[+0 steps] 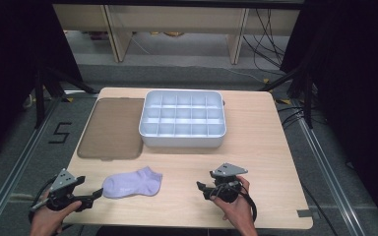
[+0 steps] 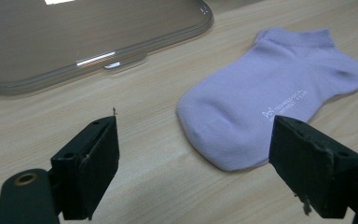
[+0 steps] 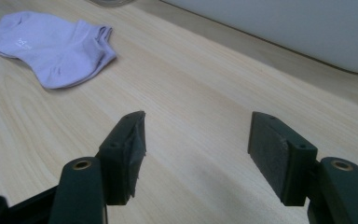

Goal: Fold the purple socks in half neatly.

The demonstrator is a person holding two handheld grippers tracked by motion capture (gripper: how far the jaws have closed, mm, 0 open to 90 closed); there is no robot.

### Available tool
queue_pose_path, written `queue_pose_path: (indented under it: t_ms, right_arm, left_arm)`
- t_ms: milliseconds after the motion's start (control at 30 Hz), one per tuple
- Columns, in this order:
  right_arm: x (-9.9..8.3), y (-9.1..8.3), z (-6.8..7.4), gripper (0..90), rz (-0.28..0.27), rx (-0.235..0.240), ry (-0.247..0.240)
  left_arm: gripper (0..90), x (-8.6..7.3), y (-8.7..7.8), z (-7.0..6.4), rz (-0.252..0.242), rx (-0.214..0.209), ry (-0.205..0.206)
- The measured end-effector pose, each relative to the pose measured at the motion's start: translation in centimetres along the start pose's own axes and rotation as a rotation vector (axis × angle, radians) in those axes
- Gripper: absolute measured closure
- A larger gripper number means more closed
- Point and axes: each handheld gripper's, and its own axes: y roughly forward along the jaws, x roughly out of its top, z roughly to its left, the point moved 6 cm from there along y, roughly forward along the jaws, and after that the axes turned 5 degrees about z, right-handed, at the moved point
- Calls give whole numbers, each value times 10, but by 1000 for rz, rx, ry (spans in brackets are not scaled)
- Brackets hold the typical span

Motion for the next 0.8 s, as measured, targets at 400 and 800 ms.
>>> queue_pose_path:
  t_ms: [400, 800]
  right_arm:
    - [7, 3, 9, 431, -1, 29, -17]
    - [31, 22, 40, 688, -15, 116, -116]
  left_arm:
    - [159, -1, 1, -3, 7, -3, 5]
    - [159, -2, -1, -2, 45, -6, 57]
